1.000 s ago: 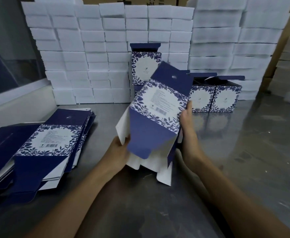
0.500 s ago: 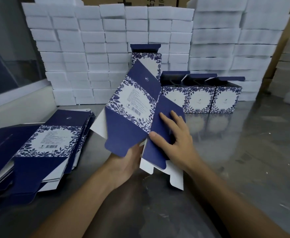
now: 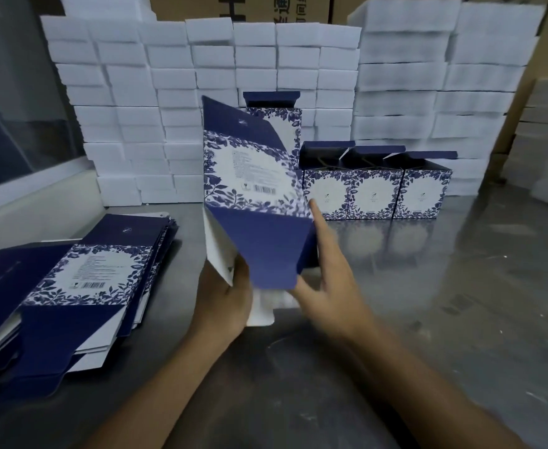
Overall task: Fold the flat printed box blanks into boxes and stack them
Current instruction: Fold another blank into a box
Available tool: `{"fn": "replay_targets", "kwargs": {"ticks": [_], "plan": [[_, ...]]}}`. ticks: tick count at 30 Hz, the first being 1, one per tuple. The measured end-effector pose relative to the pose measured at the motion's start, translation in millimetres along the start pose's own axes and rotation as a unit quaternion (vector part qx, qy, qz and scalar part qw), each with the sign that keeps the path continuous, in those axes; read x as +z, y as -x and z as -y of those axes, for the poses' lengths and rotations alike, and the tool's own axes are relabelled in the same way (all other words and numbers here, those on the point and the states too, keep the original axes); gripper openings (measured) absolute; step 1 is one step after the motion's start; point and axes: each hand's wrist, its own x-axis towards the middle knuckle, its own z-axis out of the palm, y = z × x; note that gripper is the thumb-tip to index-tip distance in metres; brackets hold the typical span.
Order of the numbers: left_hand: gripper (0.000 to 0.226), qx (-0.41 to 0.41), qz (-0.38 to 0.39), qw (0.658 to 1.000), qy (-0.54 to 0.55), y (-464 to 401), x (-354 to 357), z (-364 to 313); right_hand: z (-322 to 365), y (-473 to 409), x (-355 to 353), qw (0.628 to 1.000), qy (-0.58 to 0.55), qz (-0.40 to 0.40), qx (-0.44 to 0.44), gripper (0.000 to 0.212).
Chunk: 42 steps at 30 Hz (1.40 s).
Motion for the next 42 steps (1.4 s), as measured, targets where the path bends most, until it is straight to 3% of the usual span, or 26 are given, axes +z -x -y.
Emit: {"fn": "replay_targets", "kwargs": {"ticks": [1, 4, 9, 12, 14, 17, 20, 23, 25, 27, 32, 37, 40, 42], "plan": [[0.012, 0.016, -0.013, 1.0, 0.014, -1, -1, -4, -1, 0, 0, 1.0, -0.019, -0.013, -0.003, 0.089], [0.02, 0.042, -0.041, 0.998, 0.03, -5, -2, -4, -7, -1, 2, 0.998, -0.048, -0.043, 0.002, 0.069], [0.015, 0.094, -0.061, 0.993, -0.025, -4, -6, -5, -9, -4, 4, 0.993, -0.037, -0.112, -0.006, 0.039], [0.048, 0.094, -0.064, 0.993, -0.007, -7, -10, -6, -6, -4, 5, 0.987, -0.065, -0.142, 0.022, 0.025], [0.042, 0.083, -0.089, 0.992, 0.02, -6, -11, -8, -5, -5, 6, 0.986, -0.082, -0.139, 0.049, 0.037], [0.011, 0.049, -0.121, 0.991, 0.022, -6, -13, -15, -4, -7, 2, 0.98, -0.107, -0.126, 0.108, 0.052], [0.014, 0.012, -0.109, 0.993, 0.039, -12, -14, -10, -8, -10, -5, 0.973, -0.122, -0.137, 0.138, 0.039], [0.032, -0.05, -0.081, 0.99, 0.102, -20, -15, -3, -11, -10, -9, 0.966, -0.14, -0.179, 0.121, 0.009], [0.043, -0.079, -0.064, 0.987, 0.127, -22, -16, -3, -13, -9, -10, 0.961, -0.134, -0.22, 0.102, 0.037], [0.048, -0.095, -0.062, 0.984, 0.137, -24, -17, -3, -15, -9, -11, 0.963, -0.093, -0.243, 0.066, 0.051], [0.04, -0.088, -0.088, 0.979, 0.163, -27, -19, -5, -26, -9, -15, 0.984, -0.005, -0.173, 0.033, 0.046], [0.025, -0.094, -0.112, 0.966, 0.212, -32, -24, -3, -27, -7, -18, 0.999, -0.03, -0.011, 0.044, 0.075], [0.018, -0.092, -0.093, 0.962, 0.239, -30, -22, -5, -28, -4, -13, 0.999, 0.011, 0.039, 0.01, 0.065], [0.018, -0.082, -0.081, 0.964, 0.238, -27, -19, -6, -28, -3, -7, 0.999, 0.032, 0.022, 0.009, 0.041]]}}
